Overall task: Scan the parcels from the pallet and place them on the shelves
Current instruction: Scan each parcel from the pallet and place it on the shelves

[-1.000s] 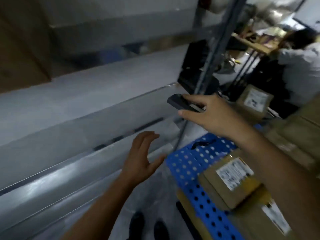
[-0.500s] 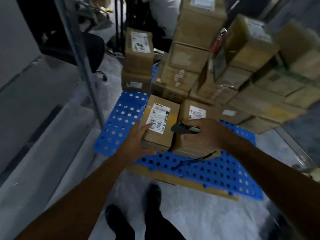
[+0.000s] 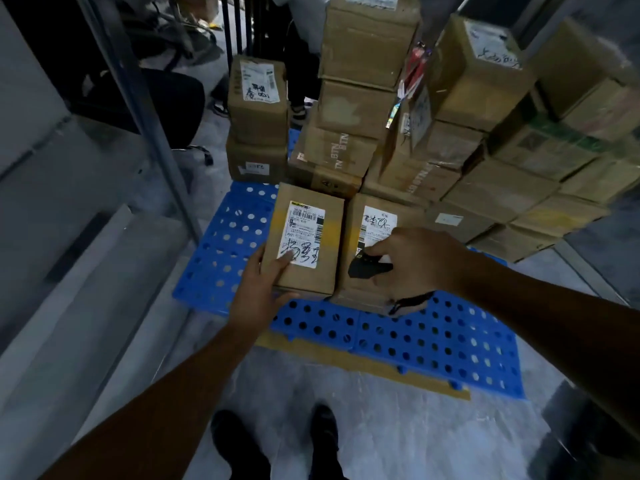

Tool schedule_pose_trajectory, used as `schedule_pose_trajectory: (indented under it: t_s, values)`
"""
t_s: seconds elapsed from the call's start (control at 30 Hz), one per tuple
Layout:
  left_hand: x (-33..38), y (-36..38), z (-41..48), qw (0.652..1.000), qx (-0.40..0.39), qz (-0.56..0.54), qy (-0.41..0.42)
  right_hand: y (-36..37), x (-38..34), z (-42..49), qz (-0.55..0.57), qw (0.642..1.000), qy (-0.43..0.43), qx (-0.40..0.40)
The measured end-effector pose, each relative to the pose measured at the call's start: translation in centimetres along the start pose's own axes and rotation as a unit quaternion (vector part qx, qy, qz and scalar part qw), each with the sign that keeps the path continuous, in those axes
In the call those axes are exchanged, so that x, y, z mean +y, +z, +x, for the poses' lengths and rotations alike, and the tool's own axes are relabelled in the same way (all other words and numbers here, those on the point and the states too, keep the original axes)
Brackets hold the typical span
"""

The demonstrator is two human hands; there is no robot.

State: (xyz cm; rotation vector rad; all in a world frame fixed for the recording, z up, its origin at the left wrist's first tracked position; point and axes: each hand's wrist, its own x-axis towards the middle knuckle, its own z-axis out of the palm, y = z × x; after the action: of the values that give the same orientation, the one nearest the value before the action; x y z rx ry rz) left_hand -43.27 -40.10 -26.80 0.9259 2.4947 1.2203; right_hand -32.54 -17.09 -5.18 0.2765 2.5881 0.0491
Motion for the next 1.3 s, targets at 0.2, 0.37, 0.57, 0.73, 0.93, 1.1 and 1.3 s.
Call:
schedule_pose_trajectory:
  t_s: [0.2, 0.37, 0.57, 0.73, 0.93, 1.1, 1.3]
  values:
    - [1.9, -0.9, -2.0, 0.998, 0.060, 0.016, -0.003, 0.2, 2.1, -0.4, 0.059, 0.997, -0.026, 0.050]
    - [5.7, -3.3, -5.1, 0.977, 0.202, -0.046, -0.045, 1.2, 3.5, 0.7, 0.284, 0.951, -0.054, 0.106]
    - [10.8, -8.6, -7.9, 0.935, 0.351, -0.033, -0.039, -1.8, -1.0, 3.2, 0.445, 0.865, -0.144, 0.184]
    - [13.7, -14.8, -10.1, 0.913, 0.405, 0.026, -0.044, -6.4, -7.7, 3.7, 0.492, 0.807, -0.258, 0.200]
    - [15.3, -22.1, -12.5, 0.882, 0.465, 0.069, -0.043, -11.7, -14.9, 3.3, 0.495, 0.760, -0.340, 0.249]
    - [16.6, -26.8, -13.9, 0.858, 0.507, 0.083, -0.020, -15.5, -19.0, 2.7, 0.502, 0.715, -0.412, 0.258]
    - [18.3, -29.7, -15.6, 0.812, 0.564, 0.149, -0.020, -18.7, -22.4, 2.5, 0.506, 0.673, -0.486, 0.234]
